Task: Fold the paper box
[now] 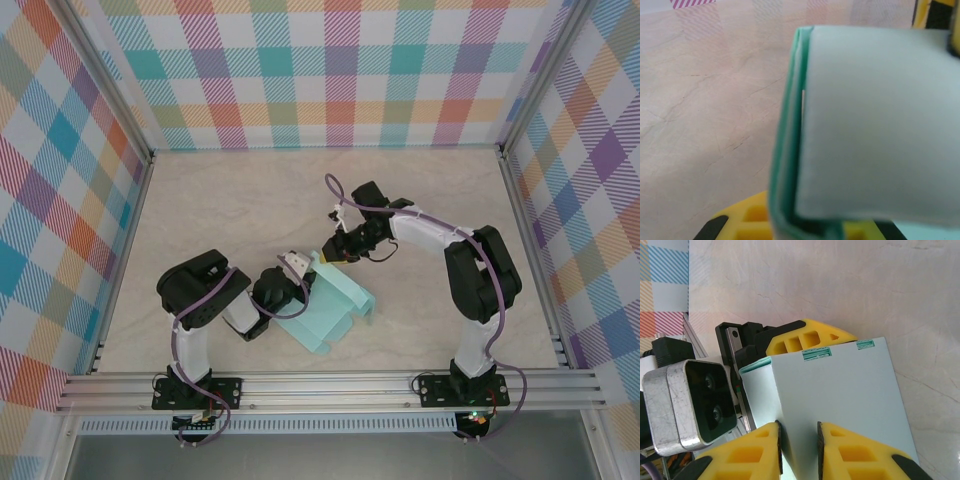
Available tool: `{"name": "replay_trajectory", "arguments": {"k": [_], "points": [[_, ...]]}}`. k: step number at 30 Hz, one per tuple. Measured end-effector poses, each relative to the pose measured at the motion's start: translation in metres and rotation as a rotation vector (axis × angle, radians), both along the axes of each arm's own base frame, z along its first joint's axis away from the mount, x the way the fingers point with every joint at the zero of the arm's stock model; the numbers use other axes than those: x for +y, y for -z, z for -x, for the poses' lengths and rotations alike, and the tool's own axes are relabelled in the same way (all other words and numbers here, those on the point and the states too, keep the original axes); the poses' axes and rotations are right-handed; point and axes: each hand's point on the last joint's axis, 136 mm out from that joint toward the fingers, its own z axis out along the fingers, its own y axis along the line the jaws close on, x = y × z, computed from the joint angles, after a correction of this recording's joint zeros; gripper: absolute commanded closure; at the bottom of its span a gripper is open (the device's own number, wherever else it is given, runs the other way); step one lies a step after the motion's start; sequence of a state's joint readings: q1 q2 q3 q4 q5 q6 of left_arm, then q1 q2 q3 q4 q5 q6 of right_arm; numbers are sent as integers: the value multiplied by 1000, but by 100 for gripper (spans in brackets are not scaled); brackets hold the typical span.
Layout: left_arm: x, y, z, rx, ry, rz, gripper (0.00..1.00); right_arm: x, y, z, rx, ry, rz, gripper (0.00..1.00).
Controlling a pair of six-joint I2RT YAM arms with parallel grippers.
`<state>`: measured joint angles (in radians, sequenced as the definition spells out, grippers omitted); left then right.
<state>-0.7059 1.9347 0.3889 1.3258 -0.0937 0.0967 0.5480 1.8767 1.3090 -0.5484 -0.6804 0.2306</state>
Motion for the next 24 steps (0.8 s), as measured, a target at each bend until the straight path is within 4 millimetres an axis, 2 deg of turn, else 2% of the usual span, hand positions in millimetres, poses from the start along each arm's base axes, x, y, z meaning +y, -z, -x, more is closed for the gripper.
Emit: {"name": "replay_trajectory", "arguments": {"k": [3, 7, 13, 20, 22, 24], "points": [[0, 0, -5, 0, -27, -5, 92, 0, -1, -5, -22, 8, 11, 77], [0, 0, -8, 6, -56, -2, 74, 0, -1, -5, -27, 6, 11, 76], [3, -2, -14, 8, -95, 5, 58, 3, -1, -2, -25, -4, 9, 76], [10, -1, -10, 6, -96, -12, 48, 2, -1, 2, -5, -9, 8, 74], [13, -2, -6, 8, -90, -14, 37, 3, -1, 5, 5, -13, 6, 74], [18, -4, -4, 2, -84, -12, 22, 3, -1, 9, 19, -19, 7, 74]]}}
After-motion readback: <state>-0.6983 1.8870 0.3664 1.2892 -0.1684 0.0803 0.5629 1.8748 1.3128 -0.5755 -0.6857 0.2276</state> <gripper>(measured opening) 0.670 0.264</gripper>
